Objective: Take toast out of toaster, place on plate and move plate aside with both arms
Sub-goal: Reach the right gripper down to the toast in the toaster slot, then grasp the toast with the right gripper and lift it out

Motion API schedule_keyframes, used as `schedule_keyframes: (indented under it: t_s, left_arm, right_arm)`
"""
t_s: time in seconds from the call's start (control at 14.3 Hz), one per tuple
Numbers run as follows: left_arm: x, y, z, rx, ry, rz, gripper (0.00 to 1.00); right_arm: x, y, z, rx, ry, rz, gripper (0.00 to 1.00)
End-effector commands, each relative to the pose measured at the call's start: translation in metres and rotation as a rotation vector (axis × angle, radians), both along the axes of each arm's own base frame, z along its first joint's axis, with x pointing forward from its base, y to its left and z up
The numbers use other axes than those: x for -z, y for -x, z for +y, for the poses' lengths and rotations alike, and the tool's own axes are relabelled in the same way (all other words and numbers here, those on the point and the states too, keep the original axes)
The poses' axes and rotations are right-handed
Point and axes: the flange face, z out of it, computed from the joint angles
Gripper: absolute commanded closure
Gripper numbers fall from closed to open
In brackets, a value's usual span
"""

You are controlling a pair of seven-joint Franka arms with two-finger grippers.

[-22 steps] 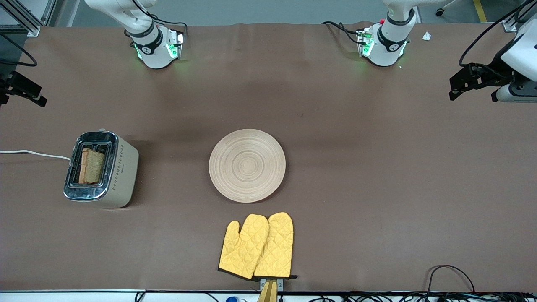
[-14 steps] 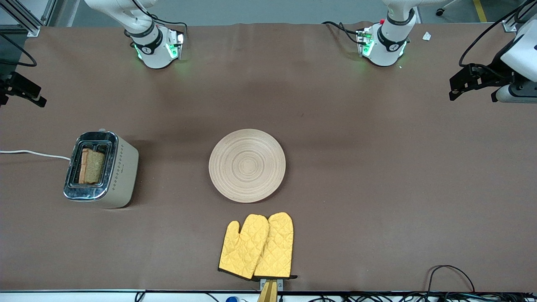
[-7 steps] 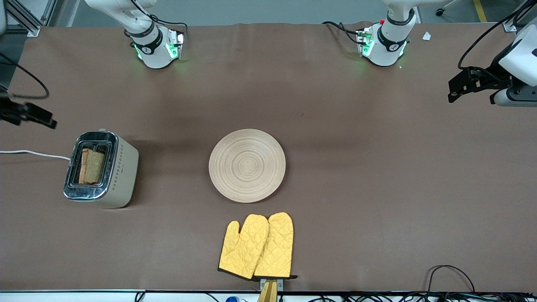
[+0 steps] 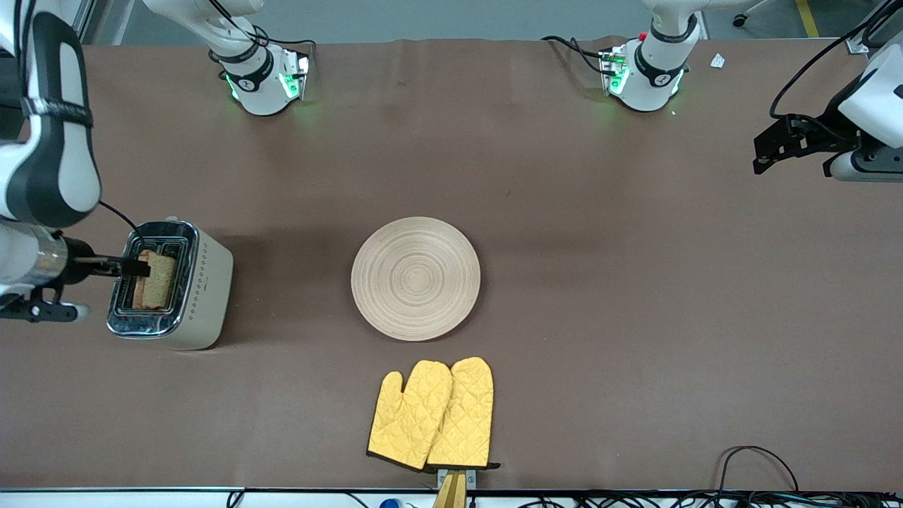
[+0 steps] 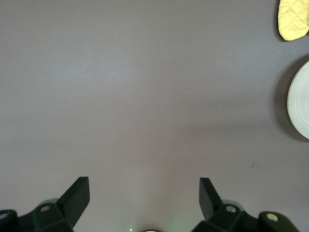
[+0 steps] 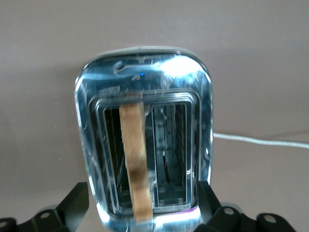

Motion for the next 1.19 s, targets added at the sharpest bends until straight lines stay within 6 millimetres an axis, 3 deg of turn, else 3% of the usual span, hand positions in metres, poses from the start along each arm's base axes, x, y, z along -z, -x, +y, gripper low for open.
schedule_keyframes:
  t_s: [0.0, 0.35, 0.49, 0.63, 0.77, 0.91, 1.05, 1.12]
  left_arm:
    - [-0.005, -0.003, 0.001, 0.009, 0.014, -0.005, 0.0]
    - [0.001, -0.007, 0.001, 0.013, 0.014, 0.005, 0.0]
    - [0.011, -0.013, 0.002, 0.012, 0.015, 0.024, 0.0]
    - [0.014, -0.014, 0.004, 0.007, 0.015, 0.028, 0.0]
    - [0.012, -0.014, 0.002, 0.004, 0.015, 0.025, 0.0]
    - [0.005, -0.013, 0.002, -0.005, 0.018, 0.008, 0.0]
    - [0.003, -0.013, 0.003, -0.004, 0.014, 0.005, 0.0]
    - [0.002, -0.013, 0.003, 0.0, 0.011, 0.003, 0.0]
  right_arm:
    - [0.012, 0.0, 0.001, -0.011, -0.024, -0.005, 0.33]
    - [0.02, 0.0, 0.002, -0.013, -0.025, 0.013, 0.8]
    - [0.011, -0.001, 0.004, -0.036, -0.029, 0.002, 0.91]
    - [-0.025, 0.005, 0.005, -0.077, -0.04, -0.011, 0.93]
    - [-0.077, 0.012, 0.014, -0.096, -0.037, -0.025, 0.97]
    - [-0.121, 0.014, 0.039, -0.13, -0.046, -0.025, 0.98]
    - [-0.149, 0.018, 0.066, -0.161, -0.062, -0.016, 0.98]
    - [-0.154, 0.018, 0.086, -0.167, -0.074, -0.014, 0.98]
